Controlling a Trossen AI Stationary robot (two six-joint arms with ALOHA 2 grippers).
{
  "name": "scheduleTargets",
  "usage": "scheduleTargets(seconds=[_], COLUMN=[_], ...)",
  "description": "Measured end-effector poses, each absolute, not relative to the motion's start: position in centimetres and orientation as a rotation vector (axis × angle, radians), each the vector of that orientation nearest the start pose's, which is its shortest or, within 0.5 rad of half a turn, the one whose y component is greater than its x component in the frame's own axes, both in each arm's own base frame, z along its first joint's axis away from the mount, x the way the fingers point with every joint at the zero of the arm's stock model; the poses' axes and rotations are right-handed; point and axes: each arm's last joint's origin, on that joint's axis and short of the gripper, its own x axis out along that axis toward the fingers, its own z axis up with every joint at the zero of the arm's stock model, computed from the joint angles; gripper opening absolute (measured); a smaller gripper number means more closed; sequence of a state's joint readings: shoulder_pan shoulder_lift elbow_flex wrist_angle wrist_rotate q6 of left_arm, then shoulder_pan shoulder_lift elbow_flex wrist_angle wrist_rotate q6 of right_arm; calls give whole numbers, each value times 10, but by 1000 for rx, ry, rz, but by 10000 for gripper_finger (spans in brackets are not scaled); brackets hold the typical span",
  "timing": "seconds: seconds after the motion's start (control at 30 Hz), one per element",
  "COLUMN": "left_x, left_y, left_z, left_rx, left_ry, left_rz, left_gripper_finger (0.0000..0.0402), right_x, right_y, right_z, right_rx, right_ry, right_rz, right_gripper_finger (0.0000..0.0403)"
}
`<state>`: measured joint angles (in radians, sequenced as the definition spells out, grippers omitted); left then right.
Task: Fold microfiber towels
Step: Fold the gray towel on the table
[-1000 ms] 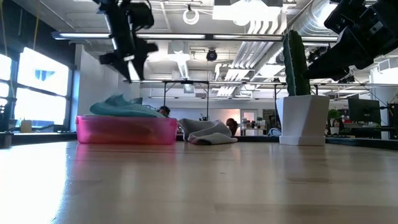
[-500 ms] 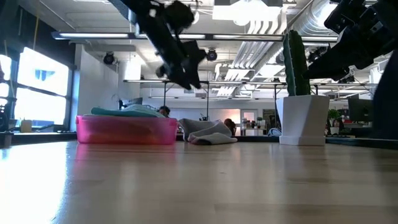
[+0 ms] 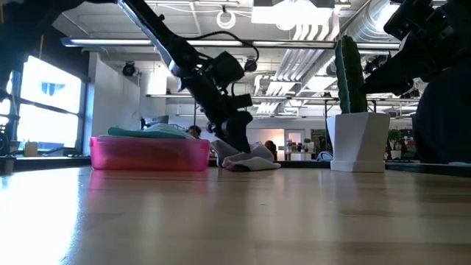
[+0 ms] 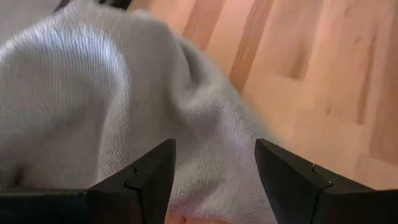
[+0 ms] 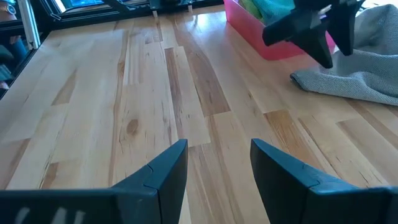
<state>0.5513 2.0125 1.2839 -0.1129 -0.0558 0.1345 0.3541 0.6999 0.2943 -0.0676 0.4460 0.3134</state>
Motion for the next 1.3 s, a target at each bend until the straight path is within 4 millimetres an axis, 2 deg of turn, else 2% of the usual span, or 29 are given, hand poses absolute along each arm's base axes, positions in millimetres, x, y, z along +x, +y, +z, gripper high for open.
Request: scheduleTargets(seconds=[0.2,0.33,0.57,0.67,0.83,0.97,1.1,1.3], left_x=[356,358,366,370,372,368,363,360], left_y=[222,217,192,181,172,167,160,149], left_z=[129,124,122,122,124,130,140,136], left_rx=[-89,-25,6,50,139,227,160,-77], left_ry=[939,990,1058,1086,1133,1182,1190,1174], left_rz=[441,399,340,417,473,406,275,77], left_gripper_finger=[211,211,211,211,211,211,211,211], right_x=[145,145,145,145,145,145,145,145], right_y=[40,40,40,40,40,40,40,40], right_z=[189,189,189,189,189,189,189,189], right_rx=[122,122,121,121,122,122,121,121], right_ry=[419,420,422,422,420,421,422,423], right_rz=[-158,-157,-158,-158,-157,-158,-158,-158], right_gripper_finger=[167,167,167,167,167,167,167,167])
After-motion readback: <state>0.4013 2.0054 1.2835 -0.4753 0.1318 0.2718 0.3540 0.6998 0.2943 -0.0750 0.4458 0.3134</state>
